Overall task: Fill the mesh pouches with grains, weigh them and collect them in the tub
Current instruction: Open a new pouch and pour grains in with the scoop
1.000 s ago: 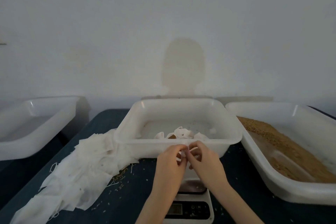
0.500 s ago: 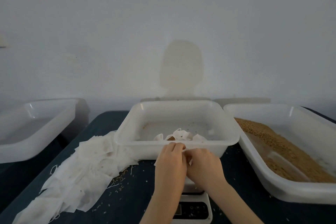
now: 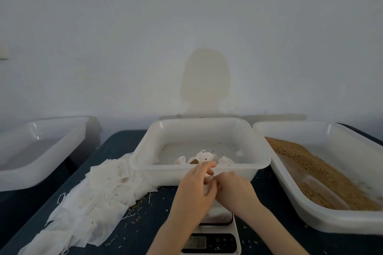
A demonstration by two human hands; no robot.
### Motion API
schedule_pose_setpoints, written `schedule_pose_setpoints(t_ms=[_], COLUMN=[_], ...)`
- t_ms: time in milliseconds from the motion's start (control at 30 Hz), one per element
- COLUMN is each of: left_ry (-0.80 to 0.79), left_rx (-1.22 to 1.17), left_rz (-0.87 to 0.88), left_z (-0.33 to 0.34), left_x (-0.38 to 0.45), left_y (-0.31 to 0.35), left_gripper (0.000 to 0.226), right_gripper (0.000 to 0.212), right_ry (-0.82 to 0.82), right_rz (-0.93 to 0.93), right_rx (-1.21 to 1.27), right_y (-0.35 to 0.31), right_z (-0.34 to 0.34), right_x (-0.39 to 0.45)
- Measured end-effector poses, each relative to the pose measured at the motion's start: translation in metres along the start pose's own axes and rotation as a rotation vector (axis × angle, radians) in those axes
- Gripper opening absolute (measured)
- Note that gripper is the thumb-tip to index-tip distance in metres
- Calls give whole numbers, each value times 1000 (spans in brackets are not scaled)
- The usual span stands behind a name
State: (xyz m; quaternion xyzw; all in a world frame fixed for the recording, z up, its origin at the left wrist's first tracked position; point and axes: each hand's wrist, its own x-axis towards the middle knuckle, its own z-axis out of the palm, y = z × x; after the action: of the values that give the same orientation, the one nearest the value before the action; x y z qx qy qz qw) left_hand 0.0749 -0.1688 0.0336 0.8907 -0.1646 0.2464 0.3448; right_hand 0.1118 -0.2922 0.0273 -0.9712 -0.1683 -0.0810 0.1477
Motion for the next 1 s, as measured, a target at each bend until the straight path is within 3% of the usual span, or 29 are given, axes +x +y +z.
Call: schedule_pose_setpoints(t_ms=[133,267,333,500,567,800,1000], left_ry=[-134,-421,-468,-473,-459,-410,-474], left_rx=[290,215,141,-56,-60,-218,-235], left_rz=[47,-1,-36,-74,-56,-70,-111], left_z=[-18,-22,-18,-17,-19,-9,8], left_x=[8,11,11,10,11,10,6], left_y=[-19,-27,-28,-29,-28,-25,-21], left_gripper=[70,97,91,38,29,15,28], right_gripper=[16,21,17,34,38,36,44], right_ry=[-9,-77,-150,-170,-172,-162,-175], right_rz=[25,-62,-120,-187,-191,-144,-112], right_rx=[89,173,210,253,273,190,126], right_y=[11,14,13,17,20,32,32], right_z=[-17,-25,-28,-43,-48,-57,-65], right_x=[-2,-4,-6,-11,-11,-18,-25])
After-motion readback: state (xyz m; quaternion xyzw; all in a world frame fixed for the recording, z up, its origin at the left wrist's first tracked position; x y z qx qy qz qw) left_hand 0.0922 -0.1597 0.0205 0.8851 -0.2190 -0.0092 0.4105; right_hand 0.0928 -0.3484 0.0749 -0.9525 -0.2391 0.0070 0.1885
